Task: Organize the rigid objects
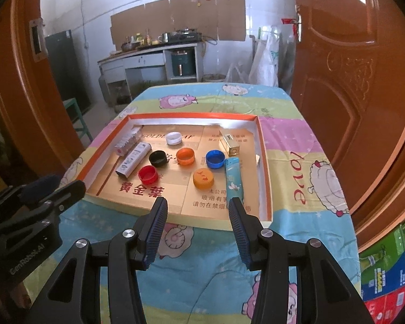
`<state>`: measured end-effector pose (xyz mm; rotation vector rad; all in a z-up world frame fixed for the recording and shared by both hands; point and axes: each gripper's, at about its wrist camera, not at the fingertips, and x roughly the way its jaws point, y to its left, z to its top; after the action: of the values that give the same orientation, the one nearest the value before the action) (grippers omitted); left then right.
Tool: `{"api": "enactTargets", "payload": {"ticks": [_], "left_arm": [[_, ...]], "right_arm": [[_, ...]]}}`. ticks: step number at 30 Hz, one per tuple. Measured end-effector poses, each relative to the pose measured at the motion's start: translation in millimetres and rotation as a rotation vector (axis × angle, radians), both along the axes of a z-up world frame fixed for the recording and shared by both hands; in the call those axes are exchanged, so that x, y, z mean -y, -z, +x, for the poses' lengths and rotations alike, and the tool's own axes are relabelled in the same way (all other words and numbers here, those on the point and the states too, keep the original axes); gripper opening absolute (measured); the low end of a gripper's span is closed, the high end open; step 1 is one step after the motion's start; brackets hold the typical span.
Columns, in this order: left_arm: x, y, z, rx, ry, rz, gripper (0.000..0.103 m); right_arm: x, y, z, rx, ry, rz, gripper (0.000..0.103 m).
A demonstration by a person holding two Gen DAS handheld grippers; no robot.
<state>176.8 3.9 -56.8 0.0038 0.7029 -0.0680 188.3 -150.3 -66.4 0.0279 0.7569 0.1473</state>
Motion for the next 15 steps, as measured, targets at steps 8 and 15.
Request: {"api": "enactTargets", "payload": {"ticks": [8,15], "left_arm": [[-6,-17,-37,0.075,-0.013,-0.016,0.048],[-6,-33,-68,0.147,-0.063,0.022,0.048]], "right_arm": [[-8,-18,-34,0.059,-0.009,-0.01,0.049],[-10,-32,-63,0.105,0.001,-0.01,0.049]]}}
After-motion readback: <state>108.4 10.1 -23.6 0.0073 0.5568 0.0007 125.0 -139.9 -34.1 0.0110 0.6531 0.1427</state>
